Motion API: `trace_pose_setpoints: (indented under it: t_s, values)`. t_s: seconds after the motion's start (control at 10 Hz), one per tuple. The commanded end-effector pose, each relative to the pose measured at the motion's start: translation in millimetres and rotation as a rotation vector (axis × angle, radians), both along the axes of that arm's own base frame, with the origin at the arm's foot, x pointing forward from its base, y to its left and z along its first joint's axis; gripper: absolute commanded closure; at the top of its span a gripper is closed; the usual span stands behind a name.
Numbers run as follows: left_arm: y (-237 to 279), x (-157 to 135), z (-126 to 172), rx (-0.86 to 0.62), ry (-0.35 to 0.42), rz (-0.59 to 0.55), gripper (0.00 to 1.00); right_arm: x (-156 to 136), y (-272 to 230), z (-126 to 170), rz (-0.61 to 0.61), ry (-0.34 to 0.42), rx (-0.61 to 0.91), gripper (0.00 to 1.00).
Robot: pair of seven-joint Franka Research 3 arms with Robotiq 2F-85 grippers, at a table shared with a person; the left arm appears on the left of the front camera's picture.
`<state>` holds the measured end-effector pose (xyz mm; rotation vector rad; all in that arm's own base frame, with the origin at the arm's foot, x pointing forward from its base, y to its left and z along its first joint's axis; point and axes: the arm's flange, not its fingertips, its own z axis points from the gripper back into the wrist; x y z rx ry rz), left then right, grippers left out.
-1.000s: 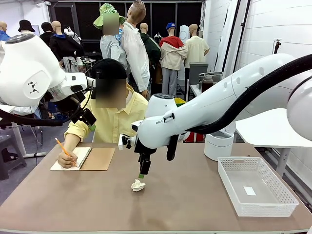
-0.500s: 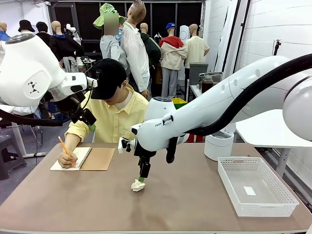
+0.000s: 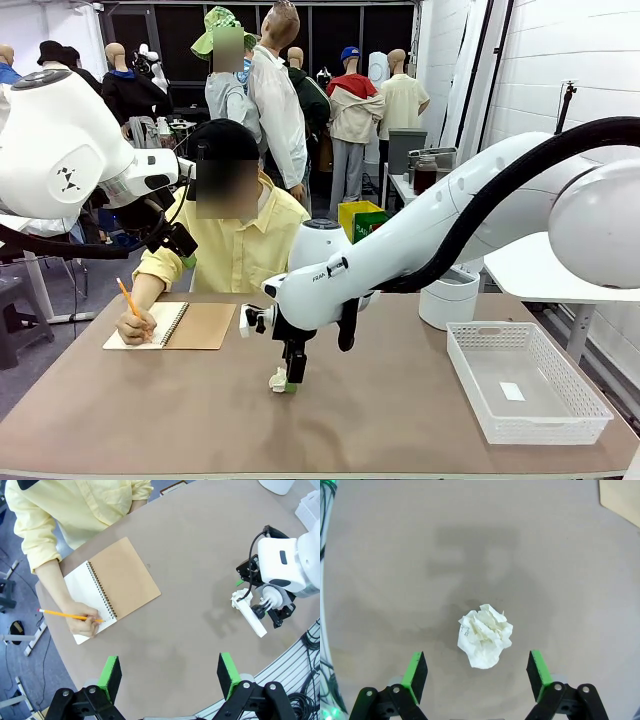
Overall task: Sort the paper based on its condition.
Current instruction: If a person hands you a paper, place it in the Organizing basket , and if it's crumpled, put it in the Trash can.
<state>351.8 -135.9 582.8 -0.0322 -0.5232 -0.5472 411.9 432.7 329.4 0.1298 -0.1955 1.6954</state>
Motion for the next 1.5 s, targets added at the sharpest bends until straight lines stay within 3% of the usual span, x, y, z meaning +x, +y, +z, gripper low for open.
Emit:
trace_pose_setpoints:
  t_s: [0.0,1.2,1.4]
  values:
    - [0.7,0.3,0.4,-0.004,-0.004,-0.001,0.00,4.2,10.4,-4.2,-0.010,-0.005,-0.003,0.00]
    - [0.7,0.3,0.4,-0.004,-0.004,-0.001,0.00,17.9,16.1,-26.3,-0.008,0.031,-0.025,0.00]
    - [0.7,0.3,0.4,-0.004,-0.004,-0.001,0.00,18.2,16.2,-26.6,-0.019,0.026,-0.027,0.33]
